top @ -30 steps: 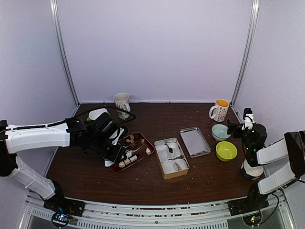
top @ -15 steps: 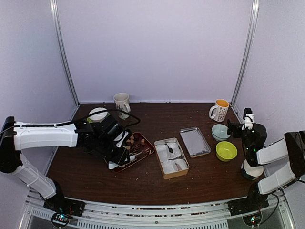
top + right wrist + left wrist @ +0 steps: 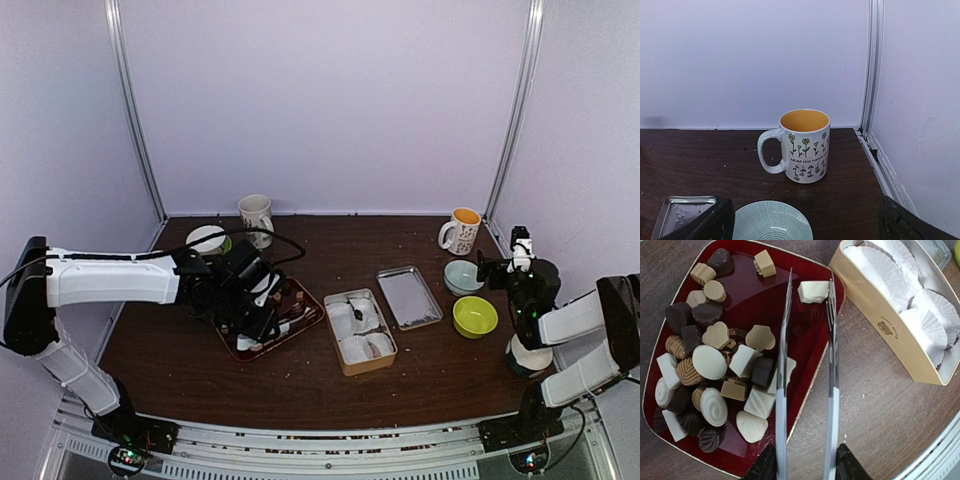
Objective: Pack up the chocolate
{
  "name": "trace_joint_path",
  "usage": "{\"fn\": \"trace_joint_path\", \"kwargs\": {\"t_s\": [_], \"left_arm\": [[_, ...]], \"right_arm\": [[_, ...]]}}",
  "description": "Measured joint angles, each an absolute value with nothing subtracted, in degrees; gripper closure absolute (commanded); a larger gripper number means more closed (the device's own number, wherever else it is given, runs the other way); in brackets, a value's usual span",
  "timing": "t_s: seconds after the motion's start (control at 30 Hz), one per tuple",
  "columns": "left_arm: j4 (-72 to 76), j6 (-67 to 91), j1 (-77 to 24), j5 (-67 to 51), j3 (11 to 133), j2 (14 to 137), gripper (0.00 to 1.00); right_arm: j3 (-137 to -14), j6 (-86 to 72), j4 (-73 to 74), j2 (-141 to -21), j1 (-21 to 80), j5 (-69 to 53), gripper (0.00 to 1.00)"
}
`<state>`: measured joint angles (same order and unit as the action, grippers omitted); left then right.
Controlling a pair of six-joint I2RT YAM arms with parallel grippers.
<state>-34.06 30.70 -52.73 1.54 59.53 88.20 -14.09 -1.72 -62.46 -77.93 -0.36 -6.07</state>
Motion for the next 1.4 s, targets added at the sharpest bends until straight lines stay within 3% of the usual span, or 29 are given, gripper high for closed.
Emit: {"fn": "trace_joint_path", "kwargs": {"t_s": [0.6, 0.87, 1.4], "left_arm": [[-32.9, 29.8, -52.7, 2.7, 58.7, 82.1, 0.77], [-28.3, 28.6, -52.8, -0.7, 55.7, 76.8, 0.78], [-22.8, 26.9, -54.5, -7.5, 55.3, 80.2, 0.73]], "right_arm": [[-14.1, -1.7, -62.5, -77.9, -0.4, -6.0, 0.0], [-14.1, -1.7, -62.5, -77.9, -0.4, -6.0, 0.0], [-14.1, -1.7, -62.5, -77.9, -0.4, -6.0, 0.0]]}}
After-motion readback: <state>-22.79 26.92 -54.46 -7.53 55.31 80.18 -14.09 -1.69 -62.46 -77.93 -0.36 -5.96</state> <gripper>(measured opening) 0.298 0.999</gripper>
